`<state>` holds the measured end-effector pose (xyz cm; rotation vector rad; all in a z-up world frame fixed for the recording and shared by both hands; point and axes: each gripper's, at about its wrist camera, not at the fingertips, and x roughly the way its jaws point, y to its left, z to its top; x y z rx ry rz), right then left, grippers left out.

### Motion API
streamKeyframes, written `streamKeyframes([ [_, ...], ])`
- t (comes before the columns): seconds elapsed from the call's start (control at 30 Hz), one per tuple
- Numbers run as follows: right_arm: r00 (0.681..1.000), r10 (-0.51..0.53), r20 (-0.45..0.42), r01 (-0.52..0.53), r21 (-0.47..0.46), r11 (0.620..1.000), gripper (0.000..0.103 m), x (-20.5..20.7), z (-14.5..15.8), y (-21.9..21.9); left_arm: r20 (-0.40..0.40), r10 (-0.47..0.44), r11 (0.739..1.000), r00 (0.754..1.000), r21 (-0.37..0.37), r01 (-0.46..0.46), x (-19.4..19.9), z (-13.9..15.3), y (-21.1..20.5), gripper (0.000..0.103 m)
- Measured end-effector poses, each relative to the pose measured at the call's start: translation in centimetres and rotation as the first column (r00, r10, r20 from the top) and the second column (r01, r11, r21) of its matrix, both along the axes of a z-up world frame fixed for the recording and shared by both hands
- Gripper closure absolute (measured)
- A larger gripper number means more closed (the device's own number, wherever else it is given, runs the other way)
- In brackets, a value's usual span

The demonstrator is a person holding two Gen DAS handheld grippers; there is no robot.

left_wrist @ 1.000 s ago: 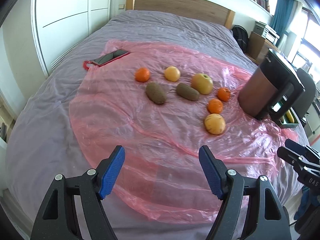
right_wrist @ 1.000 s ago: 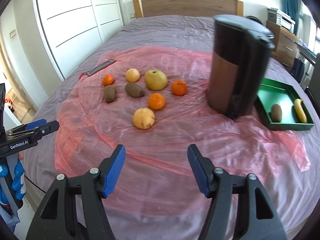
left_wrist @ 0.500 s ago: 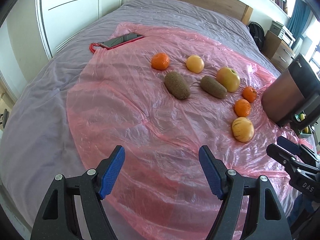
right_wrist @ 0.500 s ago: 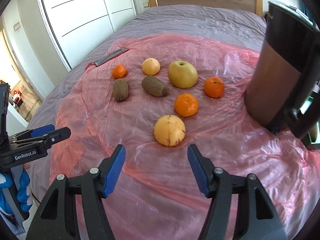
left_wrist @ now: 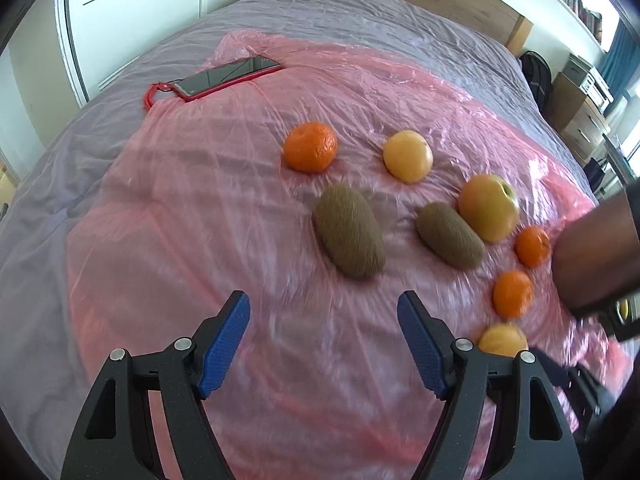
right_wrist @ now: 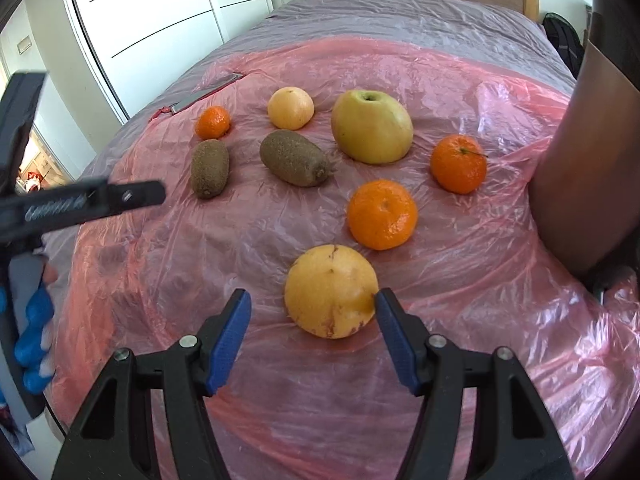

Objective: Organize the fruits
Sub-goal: 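Grasp the second kiwi with the left tool while the right tool grasps the yellow round fruit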

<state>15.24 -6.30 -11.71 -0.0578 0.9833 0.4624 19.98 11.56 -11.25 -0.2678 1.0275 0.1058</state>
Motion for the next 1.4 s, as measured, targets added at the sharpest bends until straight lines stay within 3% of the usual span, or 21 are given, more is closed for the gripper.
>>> streamKeyframes([
  [0.27,0.999,-0.013,-0.034,0.014,0.037,0.999,0.0,1.1,-0.9,-1.1,-0.053,0.02,1.0,0.998,0.023,-0.019,4.7,-2.3,-0.6,0.032],
  [0.5,0.998,0.029,-0.05,-0.028,0.028,0.999,0.0,1.8,-2.0,0.2,-0.072,0.035,0.999,0.997,0.028,-0.033,5.9,-3.8,-0.6,0.035],
  [0.67,0.998,0.027,-0.058,-0.026,0.018,0.999,0.0,2.0,-2.6,0.4,-0.074,0.041,0.999,0.996,0.031,-0.039,6.4,-4.2,-0.4,0.043],
  [0.77,0.998,0.027,-0.061,-0.026,0.014,1.0,0.005,1.9,-2.9,0.3,-0.074,0.036,0.999,0.997,0.036,-0.034,6.6,-4.4,-0.5,0.048],
  [0.9,0.998,0.023,-0.066,-0.022,0.015,1.0,0.015,2.0,-3.1,0.1,-0.067,0.035,0.999,0.997,0.025,-0.033,6.5,-4.4,-0.3,0.065],
  [1.4,0.997,0.04,-0.068,-0.038,0.02,0.999,0.016,1.3,-1.3,-0.2,0.007,0.051,0.994,0.999,-0.093,-0.05,2.8,-2.2,2.7,0.067],
])
